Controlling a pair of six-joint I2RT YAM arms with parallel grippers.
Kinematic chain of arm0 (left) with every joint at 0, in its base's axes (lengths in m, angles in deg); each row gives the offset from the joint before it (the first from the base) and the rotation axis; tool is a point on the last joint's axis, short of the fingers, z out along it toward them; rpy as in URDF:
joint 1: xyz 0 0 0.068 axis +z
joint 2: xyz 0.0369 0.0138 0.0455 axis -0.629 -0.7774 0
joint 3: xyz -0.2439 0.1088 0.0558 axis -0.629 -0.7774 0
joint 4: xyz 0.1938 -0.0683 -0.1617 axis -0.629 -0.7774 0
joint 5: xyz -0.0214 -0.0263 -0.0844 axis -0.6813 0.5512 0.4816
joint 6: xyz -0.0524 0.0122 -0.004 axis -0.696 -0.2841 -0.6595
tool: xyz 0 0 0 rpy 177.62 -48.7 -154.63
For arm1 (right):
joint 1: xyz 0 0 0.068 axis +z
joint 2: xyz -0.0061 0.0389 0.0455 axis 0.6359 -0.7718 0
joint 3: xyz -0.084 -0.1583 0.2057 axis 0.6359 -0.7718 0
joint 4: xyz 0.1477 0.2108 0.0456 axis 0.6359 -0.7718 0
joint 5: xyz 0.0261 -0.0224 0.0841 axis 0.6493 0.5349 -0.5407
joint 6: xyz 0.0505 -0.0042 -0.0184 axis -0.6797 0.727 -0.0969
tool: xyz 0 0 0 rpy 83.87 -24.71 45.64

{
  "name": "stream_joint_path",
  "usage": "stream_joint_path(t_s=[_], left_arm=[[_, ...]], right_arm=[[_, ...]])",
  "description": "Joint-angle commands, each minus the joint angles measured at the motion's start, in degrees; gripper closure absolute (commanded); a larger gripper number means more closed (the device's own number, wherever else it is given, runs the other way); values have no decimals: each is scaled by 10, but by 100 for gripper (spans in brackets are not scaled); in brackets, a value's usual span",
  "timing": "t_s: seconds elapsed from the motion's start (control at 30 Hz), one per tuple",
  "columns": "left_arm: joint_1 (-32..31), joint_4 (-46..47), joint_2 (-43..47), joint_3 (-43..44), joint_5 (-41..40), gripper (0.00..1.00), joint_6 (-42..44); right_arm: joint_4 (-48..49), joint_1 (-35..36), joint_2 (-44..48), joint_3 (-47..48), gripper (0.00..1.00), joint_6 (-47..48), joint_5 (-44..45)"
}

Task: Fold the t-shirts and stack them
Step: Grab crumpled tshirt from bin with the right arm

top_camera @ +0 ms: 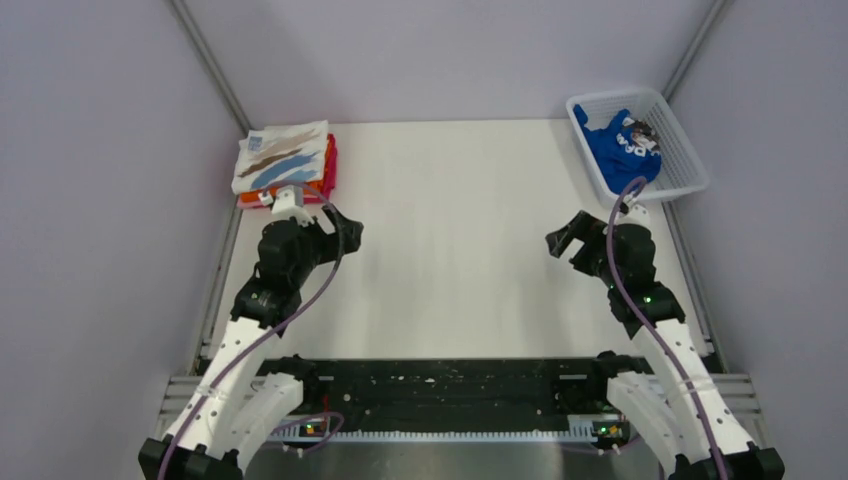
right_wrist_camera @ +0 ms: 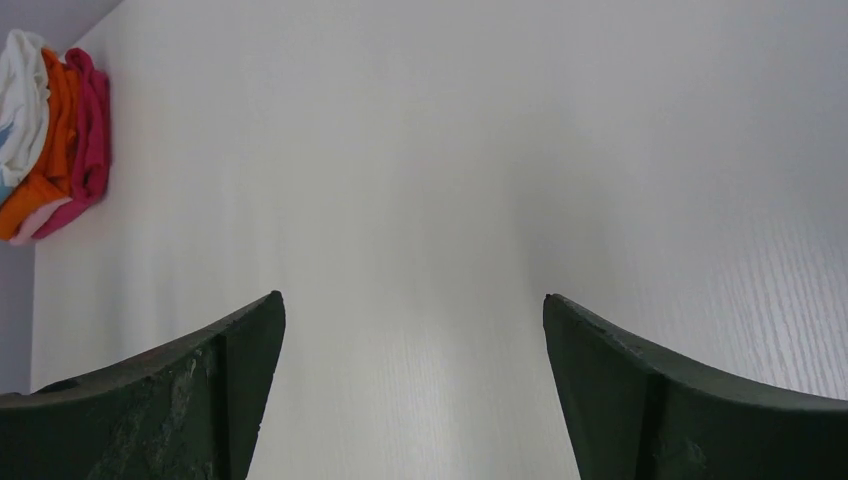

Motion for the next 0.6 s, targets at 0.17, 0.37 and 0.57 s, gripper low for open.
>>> stream_joint_path(t_s=[0.17, 0.37, 0.57], left_arm=[[-1, 31, -21, 7, -2, 1, -2], [-1, 48, -61, 27, -5, 1, 1], [-1, 41, -93, 50, -24, 1, 13]], right_arm=[[30, -1, -103, 129, 1, 83, 65], [19, -66, -366, 345, 1, 107, 127], [-12, -176, -642, 591, 1, 52, 146]])
